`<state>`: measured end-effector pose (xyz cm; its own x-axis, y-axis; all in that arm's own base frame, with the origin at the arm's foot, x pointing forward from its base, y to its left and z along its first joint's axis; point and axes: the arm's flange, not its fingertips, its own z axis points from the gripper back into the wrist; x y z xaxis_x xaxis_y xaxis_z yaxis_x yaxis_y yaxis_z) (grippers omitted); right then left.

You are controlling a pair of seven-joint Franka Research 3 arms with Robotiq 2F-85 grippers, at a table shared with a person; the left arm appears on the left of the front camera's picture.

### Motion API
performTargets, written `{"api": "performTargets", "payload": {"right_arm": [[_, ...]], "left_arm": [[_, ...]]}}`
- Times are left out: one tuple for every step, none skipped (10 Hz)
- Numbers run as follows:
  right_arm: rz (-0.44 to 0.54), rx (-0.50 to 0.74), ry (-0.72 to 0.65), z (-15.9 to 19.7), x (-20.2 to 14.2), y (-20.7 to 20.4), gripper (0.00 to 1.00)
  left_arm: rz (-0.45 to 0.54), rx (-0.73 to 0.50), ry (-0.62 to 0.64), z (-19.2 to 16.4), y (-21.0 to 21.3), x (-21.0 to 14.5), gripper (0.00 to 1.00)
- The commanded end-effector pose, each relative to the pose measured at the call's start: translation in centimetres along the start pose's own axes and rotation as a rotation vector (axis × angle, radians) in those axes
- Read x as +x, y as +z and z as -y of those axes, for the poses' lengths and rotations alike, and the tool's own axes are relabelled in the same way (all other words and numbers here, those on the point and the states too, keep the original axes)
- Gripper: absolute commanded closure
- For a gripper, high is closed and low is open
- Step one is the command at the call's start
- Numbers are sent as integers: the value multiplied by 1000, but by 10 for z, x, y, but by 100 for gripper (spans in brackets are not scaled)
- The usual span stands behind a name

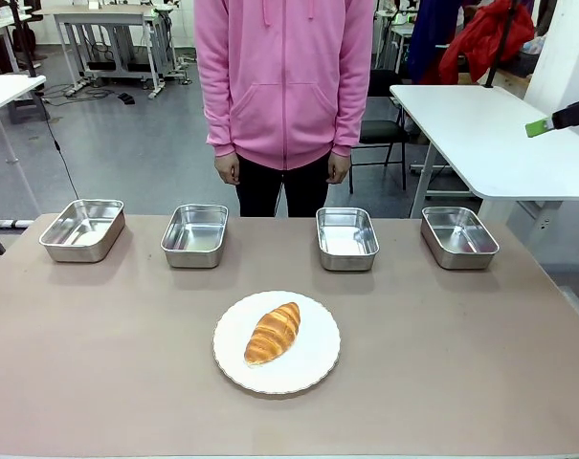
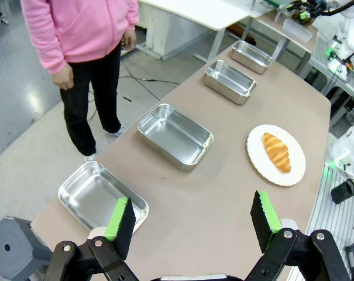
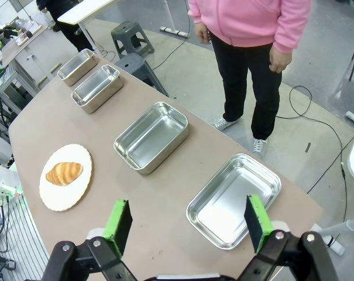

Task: Place the bread in the container.
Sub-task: Place the Butter Roll into the Airtight Container indicated by the human.

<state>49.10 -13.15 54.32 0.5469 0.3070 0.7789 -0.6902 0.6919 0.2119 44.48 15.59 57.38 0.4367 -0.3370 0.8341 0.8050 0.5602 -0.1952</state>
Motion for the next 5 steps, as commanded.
{"api": "performTargets", "payload": {"right_arm": [[5, 5, 2, -1, 1, 0, 0], [5, 5, 2, -1, 1, 0, 0], [5, 5, 2, -1, 1, 0, 0], [5, 5, 2, -1, 1, 0, 0], [5, 5, 2, -1, 1, 0, 0]], "left_arm": [[3, -5, -11, 1, 1, 0, 0], [3, -5, -11, 1, 1, 0, 0], [3, -5, -11, 1, 1, 0, 0], [3, -5, -11, 1, 1, 0, 0], [3, -5, -11, 1, 1, 0, 0]]}}
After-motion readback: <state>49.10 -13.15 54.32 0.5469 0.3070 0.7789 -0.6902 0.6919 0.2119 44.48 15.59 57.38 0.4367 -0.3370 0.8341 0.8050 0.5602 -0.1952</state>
